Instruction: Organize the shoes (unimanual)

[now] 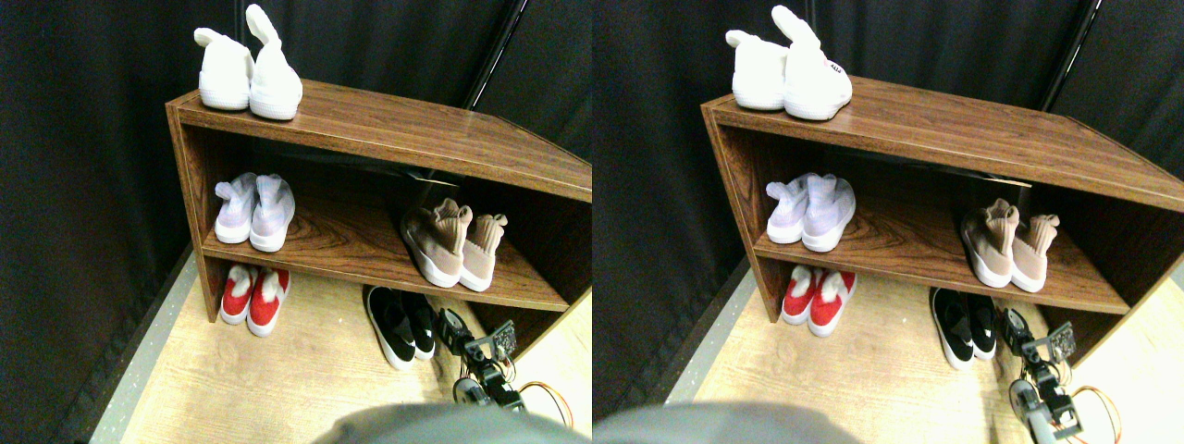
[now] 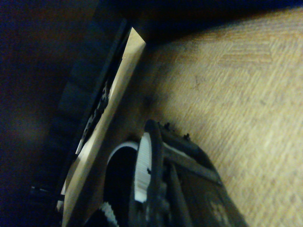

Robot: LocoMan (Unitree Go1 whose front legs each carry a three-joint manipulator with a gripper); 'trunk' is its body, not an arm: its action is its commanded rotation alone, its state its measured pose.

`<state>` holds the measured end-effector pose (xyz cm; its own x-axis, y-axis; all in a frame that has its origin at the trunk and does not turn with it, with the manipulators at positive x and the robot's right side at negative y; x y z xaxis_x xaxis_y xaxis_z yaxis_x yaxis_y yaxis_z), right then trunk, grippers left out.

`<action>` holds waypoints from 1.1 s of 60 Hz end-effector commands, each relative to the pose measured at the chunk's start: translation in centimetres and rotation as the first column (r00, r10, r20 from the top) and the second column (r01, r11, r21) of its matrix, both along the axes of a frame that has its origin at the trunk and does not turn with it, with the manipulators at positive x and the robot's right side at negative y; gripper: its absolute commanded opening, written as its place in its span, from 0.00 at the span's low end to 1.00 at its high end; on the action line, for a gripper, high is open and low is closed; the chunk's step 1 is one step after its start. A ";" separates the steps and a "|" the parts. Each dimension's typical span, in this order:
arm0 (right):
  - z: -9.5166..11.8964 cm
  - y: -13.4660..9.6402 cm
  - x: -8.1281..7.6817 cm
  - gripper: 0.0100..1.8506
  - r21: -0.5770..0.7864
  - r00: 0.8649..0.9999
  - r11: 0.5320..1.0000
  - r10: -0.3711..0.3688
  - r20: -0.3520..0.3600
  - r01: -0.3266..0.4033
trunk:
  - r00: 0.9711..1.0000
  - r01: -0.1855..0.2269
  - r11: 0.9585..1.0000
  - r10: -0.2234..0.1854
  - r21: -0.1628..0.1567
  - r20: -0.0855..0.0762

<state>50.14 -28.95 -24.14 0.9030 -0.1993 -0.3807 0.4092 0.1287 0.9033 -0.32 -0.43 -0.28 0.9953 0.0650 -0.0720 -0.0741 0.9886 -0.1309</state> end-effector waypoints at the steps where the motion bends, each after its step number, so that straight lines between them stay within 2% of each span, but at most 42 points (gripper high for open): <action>1: 0.3 0.0 0.4 0.03 -0.029 1.000 1.000 -0.007 0.017 0.008 | 1.000 -0.010 1.000 0.010 -0.017 -0.011; 11: 0.5 0.2 0.5 0.03 -0.013 1.000 1.000 0.006 0.024 -0.006 | 1.000 -0.016 1.000 0.016 -0.016 -0.010; 12: 0.6 0.3 0.3 0.03 -0.017 1.000 1.000 0.004 0.024 -0.004 | 1.000 -0.013 1.000 0.013 -0.011 -0.005; 15: 0.8 0.4 0.1 0.03 -0.025 0.999 1.000 0.010 0.035 -0.009 | 1.000 -0.013 1.000 0.013 -0.011 -0.005; 16: 1.0 0.4 0.0 0.03 -0.032 0.999 0.999 0.021 0.042 -0.020 | 1.000 -0.010 1.000 0.010 -0.007 0.002; 18: 1.1 0.4 -0.1 0.03 -0.034 0.999 0.999 0.025 0.047 -0.023 | 1.000 -0.010 1.000 0.010 -0.007 0.002; 19: 1.4 0.4 -0.4 0.03 -0.045 0.997 0.998 0.043 0.061 -0.041 | 1.000 -0.008 1.000 0.008 -0.002 0.013; 21: 1.7 0.5 -0.6 0.03 -0.063 0.996 0.996 0.062 0.070 -0.058 | 1.000 -0.008 1.000 0.008 -0.002 0.013; 26: 3.0 0.6 -1.9 0.03 -0.104 0.989 0.990 0.107 0.101 -0.096 | 1.000 0.002 1.000 -0.002 0.008 0.025; 31: 3.9 0.7 -2.7 0.03 -0.094 0.989 0.992 0.099 0.112 -0.088 | 0.999 0.010 1.000 -0.011 0.015 0.030; 39: 5.6 1.2 -4.6 0.03 -0.105 0.968 0.982 0.173 0.184 -0.155 | 0.999 0.030 0.999 -0.031 0.028 0.033; 44: 6.4 1.4 -5.5 0.03 -0.093 0.967 0.985 0.164 0.195 -0.148 | 0.999 0.036 0.999 -0.038 0.033 0.032; 53: 8.5 1.9 -7.5 0.03 -0.137 0.938 0.967 0.243 0.247 -0.214 | 0.998 0.053 0.998 -0.054 0.039 0.032; 57: 9.1 2.0 -8.2 0.03 -0.141 0.935 0.966 0.246 0.257 -0.216 | 0.998 0.055 0.998 -0.056 0.040 0.032; 59: 9.7 2.1 -8.8 0.03 -0.143 0.925 0.960 0.273 0.265 -0.243 | 0.998 0.056 0.998 -0.057 0.041 0.033; 61: 10.2 2.2 -9.4 0.03 -0.138 0.924 0.960 0.273 0.268 -0.243 | 0.998 0.058 0.997 -0.060 0.042 0.036; 66: 11.3 2.3 -10.7 0.03 -0.136 0.905 0.951 0.305 0.295 -0.277 | 0.997 0.066 0.997 -0.068 0.049 0.044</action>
